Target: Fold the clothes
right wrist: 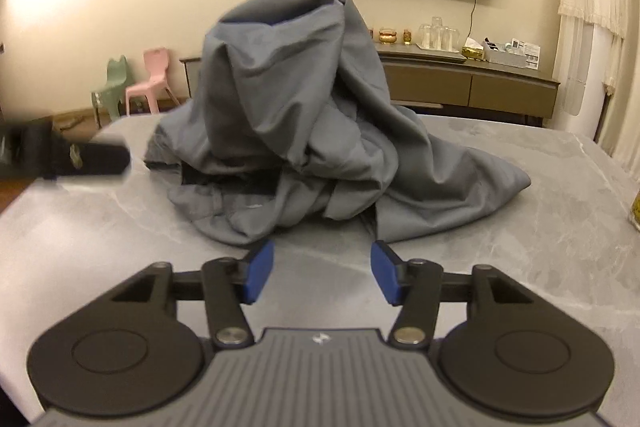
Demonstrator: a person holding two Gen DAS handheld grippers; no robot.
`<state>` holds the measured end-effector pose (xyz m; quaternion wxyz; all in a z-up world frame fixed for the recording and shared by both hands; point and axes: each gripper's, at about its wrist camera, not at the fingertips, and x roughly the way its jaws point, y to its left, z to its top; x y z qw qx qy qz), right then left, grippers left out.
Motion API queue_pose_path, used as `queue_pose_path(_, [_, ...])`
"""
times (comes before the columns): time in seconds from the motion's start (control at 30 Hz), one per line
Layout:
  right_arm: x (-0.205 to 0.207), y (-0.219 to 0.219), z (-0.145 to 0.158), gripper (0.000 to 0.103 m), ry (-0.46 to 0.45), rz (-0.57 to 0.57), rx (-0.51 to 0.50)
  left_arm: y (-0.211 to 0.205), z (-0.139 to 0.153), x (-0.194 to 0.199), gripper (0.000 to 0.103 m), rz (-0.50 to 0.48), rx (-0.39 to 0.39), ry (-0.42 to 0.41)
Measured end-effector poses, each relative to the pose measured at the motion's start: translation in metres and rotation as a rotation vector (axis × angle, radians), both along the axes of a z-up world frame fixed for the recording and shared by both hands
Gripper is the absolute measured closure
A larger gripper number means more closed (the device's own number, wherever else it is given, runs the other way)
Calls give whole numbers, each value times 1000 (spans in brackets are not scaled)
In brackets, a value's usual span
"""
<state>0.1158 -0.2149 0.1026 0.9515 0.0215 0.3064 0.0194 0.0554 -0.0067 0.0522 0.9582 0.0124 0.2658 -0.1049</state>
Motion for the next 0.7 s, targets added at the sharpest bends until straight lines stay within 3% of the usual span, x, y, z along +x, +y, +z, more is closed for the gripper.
queue_pose_path(0.17, [25,-9,-17,48,67,-26,-23,-2,-19,38,1,-40,33,15])
queue_pose_path(0.4, [60,-6,-27,45,121,-10,-81,32,-66,68,1,-24,-71,131])
queue_pose_path(0.43, [63,-7,-20,40,103,-3,-85,34,-67,69,1,-24,-76,130])
queue_pose_path(0.53, [76,-5,10,9,-6,34,-99,41,-69,71,1,-24,-90,126])
queue_pose_path(0.6, [95,5,17,1,-36,122,-151,44,-71,73,1,-26,-99,128])
queue_pose_path(0.63, [106,12,12,3,-28,177,-200,44,-74,75,1,-29,-106,134])
queue_pose_path(0.67, [117,18,7,22,-22,225,-244,43,-75,76,1,-31,-106,135])
queue_pose_path(0.7, [126,17,1,48,-27,228,-263,43,-76,77,1,-32,-101,130])
